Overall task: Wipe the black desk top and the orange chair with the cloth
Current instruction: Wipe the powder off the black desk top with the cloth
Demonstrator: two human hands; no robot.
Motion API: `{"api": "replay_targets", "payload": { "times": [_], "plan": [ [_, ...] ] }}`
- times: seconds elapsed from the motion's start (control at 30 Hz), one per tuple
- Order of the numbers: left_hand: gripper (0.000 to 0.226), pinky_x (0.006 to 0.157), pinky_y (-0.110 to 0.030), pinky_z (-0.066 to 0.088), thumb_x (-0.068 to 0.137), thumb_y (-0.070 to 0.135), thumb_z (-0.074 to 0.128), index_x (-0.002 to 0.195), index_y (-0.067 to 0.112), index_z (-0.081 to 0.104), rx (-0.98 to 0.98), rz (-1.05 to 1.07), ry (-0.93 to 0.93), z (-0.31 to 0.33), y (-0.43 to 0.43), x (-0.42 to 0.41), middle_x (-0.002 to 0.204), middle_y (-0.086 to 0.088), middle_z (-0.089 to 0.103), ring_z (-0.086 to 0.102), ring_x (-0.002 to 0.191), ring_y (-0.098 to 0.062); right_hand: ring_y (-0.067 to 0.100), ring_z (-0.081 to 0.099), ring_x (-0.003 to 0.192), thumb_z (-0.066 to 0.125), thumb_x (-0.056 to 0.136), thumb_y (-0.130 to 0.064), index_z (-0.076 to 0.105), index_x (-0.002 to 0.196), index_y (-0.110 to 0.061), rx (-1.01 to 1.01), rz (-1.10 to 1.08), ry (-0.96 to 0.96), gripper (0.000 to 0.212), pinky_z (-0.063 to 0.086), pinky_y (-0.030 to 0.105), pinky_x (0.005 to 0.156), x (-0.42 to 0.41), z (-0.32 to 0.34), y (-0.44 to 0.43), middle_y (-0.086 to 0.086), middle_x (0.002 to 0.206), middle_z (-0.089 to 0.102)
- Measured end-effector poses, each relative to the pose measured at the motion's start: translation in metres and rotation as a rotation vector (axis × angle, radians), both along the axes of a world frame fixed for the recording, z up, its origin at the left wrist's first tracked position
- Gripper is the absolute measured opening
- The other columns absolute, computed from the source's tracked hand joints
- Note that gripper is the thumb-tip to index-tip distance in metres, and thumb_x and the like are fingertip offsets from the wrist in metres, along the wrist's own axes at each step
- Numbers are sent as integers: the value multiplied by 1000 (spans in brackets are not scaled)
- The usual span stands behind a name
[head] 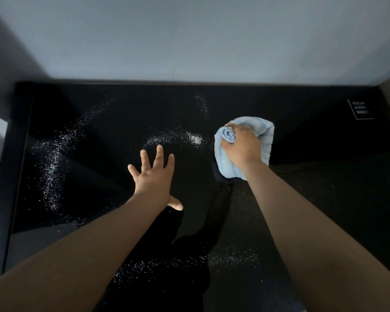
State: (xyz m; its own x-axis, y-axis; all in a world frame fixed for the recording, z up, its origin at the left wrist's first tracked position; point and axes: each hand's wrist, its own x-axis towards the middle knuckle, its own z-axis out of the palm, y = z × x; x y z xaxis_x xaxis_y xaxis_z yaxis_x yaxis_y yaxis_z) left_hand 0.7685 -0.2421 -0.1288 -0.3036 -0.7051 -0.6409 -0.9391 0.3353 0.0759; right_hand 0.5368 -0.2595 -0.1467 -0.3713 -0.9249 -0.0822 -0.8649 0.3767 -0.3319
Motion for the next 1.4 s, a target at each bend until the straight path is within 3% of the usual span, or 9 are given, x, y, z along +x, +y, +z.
{"api": "replay_targets", "payload": {
  "times": [0.37, 0.9, 1.03, 1.2, 1.4],
  "plan": [
    [142, 112, -67, 12, 53, 68, 79, 152, 26, -13, -4, -3, 15, 3, 0, 0, 157, -5, -28, -20, 143, -43, 19, 58, 102, 63, 83, -22, 63, 115, -18, -100, -11, -46, 32, 51, 42, 88, 3, -3, 55, 0, 103, 64],
    [140, 111, -69, 9, 54, 69, 78, 152, 27, -13, -27, -22, 46, 3, 2, 4, 157, -5, -27, -21, 143, -43, 18, 54, 115, 68, 82, -20, 61, 122, -24, -94, -60, -102, 41, 49, 47, 93, 15, -2, 132, -2, 118, 62],
    [130, 112, -66, 6, 63, 76, 65, 151, 26, -17, -62, -58, 42, 1, 11, 12, 155, -9, -30, -21, 143, -40, 19, 54, 117, 69, 81, -20, 61, 122, -23, -88, -75, -115, 42, 48, 48, 94, 18, -1, 146, -2, 119, 62],
    [104, 114, -64, 2, 79, 81, 28, 151, 22, -17, -124, -149, 84, 1, 48, 22, 156, -11, -28, -22, 143, -39, 19, 51, 123, 66, 81, -22, 60, 125, -24, -46, -92, -114, 44, 44, 49, 100, 22, 1, 157, -4, 122, 62],
    [111, 113, -64, -3, 75, 85, 30, 147, 22, -26, -61, -152, 43, -6, 88, 32, 151, -10, -39, -29, 140, -40, 18, 50, 123, 66, 81, -22, 61, 124, -25, -45, -115, -143, 43, 44, 50, 99, 26, 1, 174, -6, 122, 62]
  ]
}}
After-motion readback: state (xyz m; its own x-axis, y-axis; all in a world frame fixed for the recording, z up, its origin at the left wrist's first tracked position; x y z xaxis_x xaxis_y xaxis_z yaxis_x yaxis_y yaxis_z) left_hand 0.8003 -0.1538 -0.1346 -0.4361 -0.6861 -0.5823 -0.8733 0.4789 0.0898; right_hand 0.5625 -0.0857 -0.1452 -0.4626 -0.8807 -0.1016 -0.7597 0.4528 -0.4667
